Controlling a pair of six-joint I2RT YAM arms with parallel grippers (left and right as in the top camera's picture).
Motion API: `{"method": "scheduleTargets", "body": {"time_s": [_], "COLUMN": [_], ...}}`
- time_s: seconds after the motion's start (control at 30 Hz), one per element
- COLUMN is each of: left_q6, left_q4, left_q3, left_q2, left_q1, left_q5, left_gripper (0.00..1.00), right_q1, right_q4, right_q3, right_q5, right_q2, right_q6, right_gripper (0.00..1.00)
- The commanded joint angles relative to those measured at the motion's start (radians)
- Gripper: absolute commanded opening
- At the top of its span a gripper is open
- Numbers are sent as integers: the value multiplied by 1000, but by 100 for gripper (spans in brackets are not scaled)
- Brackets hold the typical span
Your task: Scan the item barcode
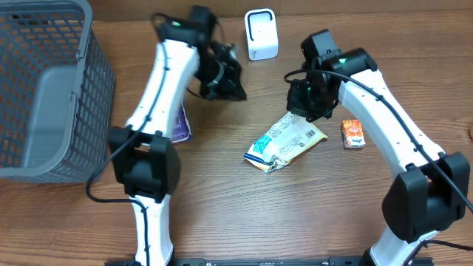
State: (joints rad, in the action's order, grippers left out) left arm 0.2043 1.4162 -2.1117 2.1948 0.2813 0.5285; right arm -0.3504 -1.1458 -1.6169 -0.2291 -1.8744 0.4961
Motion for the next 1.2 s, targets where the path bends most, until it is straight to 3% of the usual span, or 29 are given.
{"method": "scheduleTargets", "body": {"time_s": [0.0,0.13,0.3,0.47,0.63,0.83,0.93,1.17], "left_q6": [123,133,132,131,39,42,43,47], "left_q4": [-20,-32,-12,13,61,82,70,-27], "left_q3": [46,81,105,107,109,155,211,382], "left_q2": [-5,-5,-5,-5,-5,-5,-5,-5], "left_q1": [61,85,87,89,119,212,253,307], "left_q5": [-196,-202,-203,-187,-60,-30,4,32], "left_gripper": [4,4,4,4,4,4,4,4], "right_q1": [-32,-52,-51,-39,-38,4,61,144], "right_q4": [117,302,412,329,167,62,30,38], "right_q3": [145,341,512,497,348,205,204,328], "right_q5": [-63,-87,-87,-87,-85,26,53,-37], "right_q2": [13,13,13,14,14,14,13,13], "right_q6": [-25,52,84,84,28,15,2,-117], "right_gripper": [4,4,4,4,5,8,12,4]}}
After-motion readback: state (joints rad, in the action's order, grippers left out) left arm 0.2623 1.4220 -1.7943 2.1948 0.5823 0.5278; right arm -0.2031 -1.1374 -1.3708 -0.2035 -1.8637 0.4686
